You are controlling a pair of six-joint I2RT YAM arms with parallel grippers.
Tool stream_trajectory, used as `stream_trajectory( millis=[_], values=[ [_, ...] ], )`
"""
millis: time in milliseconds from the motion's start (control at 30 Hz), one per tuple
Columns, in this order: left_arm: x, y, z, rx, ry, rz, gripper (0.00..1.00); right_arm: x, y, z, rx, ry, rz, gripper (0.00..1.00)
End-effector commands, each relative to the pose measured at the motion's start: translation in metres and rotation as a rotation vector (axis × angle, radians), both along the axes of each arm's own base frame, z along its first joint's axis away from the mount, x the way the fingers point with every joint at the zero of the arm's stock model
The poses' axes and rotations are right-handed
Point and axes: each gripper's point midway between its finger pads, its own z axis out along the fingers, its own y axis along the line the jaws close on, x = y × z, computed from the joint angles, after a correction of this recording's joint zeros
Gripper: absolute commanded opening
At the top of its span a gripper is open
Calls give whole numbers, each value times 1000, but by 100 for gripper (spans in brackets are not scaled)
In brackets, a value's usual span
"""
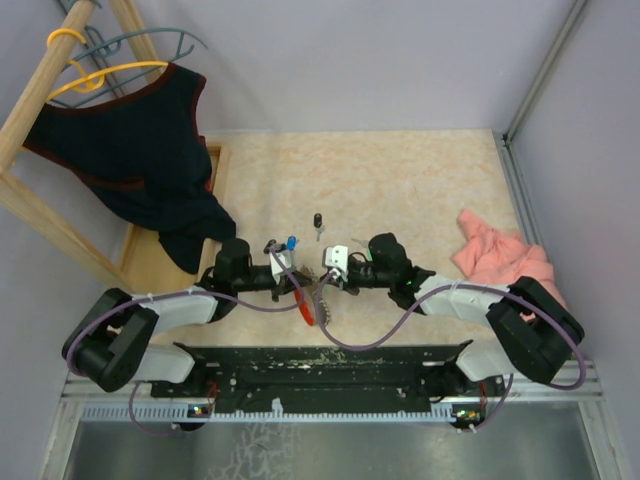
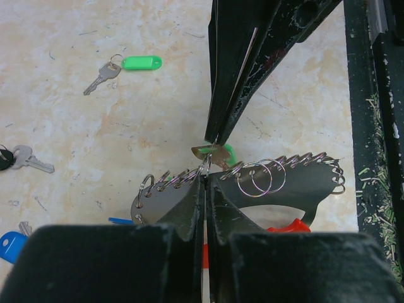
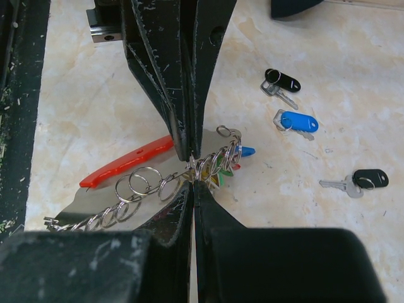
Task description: Put the keys on the keyring
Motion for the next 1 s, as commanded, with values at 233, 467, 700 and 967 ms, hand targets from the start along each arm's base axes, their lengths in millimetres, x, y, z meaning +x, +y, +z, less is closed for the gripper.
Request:
stream_trajectory(
  millis=[233,467,700,967],
  values=[
    [-1,-8,15,-31,-40,-42,2,2,7,12,42,-7,22,0],
    [-1,-8,16,-35,-40,-47,2,2,9,13,51,0,25,0],
    [-5,-9,18,-45,-42,-69,2,4,12,16,74,9,18,0],
    [-8,-10,19,-51,-39,-87,2,3,17,23,112,7,44,0]
  ],
)
